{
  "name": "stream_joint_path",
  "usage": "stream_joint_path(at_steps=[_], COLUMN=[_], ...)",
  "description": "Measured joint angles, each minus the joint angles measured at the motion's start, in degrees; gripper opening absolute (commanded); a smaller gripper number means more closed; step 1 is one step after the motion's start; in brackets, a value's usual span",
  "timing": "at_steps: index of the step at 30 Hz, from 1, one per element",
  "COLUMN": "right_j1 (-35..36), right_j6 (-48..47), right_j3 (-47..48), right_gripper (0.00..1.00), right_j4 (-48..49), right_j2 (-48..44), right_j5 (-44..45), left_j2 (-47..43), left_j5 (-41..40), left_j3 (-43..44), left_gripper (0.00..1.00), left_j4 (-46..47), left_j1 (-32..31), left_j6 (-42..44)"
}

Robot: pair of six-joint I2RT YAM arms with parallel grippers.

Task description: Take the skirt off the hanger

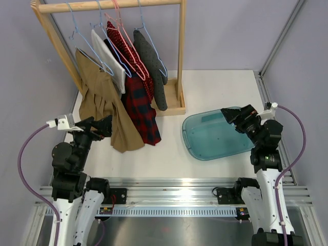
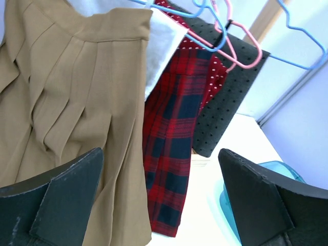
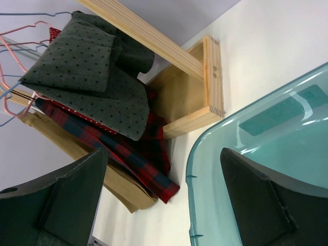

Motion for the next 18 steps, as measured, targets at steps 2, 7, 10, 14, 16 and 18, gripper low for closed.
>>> stream_joint_path(at_steps=[2,7,10,14,16,18], right_j1=[0.0,0.0,0.0,0.0,0.0,0.0], right_j6=[-0.3,-0.9,-0.9,-0.9,-0.9,-1.0], right_j3=[-0.1,-0.4,-0.6,-0.6,-0.6,-0.6], right_gripper=[0.99,0.99,0.99,0.99,1.00,0.99], right_j4=[-1.0,-3.1,-3.6,-3.8,-4.3,-5.4], right_j2=[0.3,-1.1,-3.3,-5.0,-5.1,-5.1], right_j5=[0.0,-0.2,-0.2,-0.6,-0.9,-0.9], left_j2=[1.6,-0.8,-2.9,2.7,11.1,24.2], left_j5=[-0.8,0.5,1.6,0.4,-1.5,-4.6], left_j3=[1.7,0.4,-0.2,3.2,10.9,25.2], left_gripper=[0.99,0.99,0.99,0.92,0.79,0.75], left_j4=[-1.4,-0.3,0.6,-0.8,-5.5,-10.8], left_j1=[0.0,-0.7,-0.8,-0.8,-0.8,-0.9], left_j6=[-0.5,0.7,0.7,1.1,2.2,3.6])
